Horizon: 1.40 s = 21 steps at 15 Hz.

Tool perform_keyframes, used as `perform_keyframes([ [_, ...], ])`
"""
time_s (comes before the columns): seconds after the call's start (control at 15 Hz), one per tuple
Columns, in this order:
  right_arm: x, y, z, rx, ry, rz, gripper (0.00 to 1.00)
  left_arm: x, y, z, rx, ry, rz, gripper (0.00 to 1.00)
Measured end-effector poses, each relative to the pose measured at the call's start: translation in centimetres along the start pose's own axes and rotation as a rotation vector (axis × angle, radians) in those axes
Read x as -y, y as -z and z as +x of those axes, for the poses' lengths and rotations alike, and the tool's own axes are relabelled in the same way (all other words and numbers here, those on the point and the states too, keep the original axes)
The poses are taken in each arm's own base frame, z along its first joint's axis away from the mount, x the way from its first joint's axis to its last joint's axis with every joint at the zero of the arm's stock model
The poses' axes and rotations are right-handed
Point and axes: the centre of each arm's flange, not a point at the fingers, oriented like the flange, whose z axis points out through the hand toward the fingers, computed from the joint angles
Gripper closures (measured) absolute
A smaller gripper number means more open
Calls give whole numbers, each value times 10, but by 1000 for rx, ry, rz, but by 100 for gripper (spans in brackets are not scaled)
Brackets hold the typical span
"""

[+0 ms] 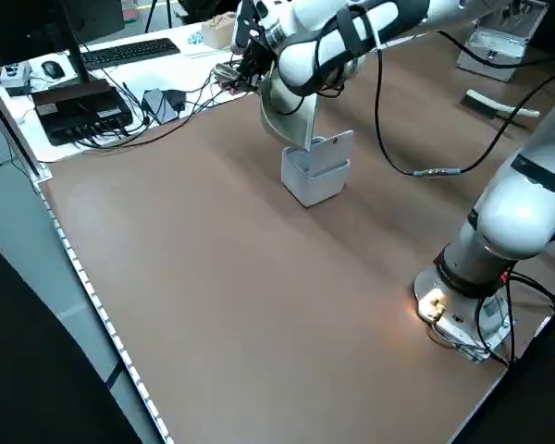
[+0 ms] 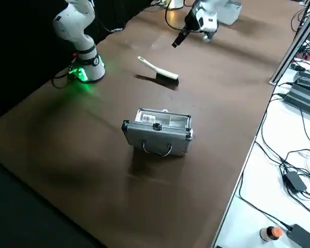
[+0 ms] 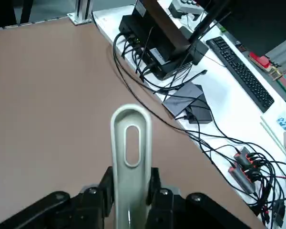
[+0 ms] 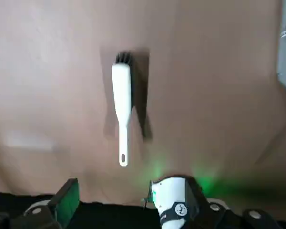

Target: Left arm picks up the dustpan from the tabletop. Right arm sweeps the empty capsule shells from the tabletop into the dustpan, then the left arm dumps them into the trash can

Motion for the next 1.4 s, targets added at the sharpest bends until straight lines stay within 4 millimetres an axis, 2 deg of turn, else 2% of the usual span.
perform_keyframes([
  [0.2,-16,44,-11,-89,-18,20,2,2,8,-5,-25,-7,-31,67],
  [0.6,-32,91,-27,-203,-37,38,2,-5,31,-9,-72,-55,-90,67],
  [0.8,-54,119,-40,-271,-68,52,2,-2,36,-17,-84,-91,-108,67],
  [0.87,-63,132,-52,-304,-80,57,2,1,38,-24,-86,-116,-116,67],
  [1.2,-55,160,-89,-384,-70,17,2,-3,49,-34,-99,-161,-143,67],
  [1.4,-65,169,-97,-428,-31,1,2,-5,53,-39,-121,-181,-156,67],
])
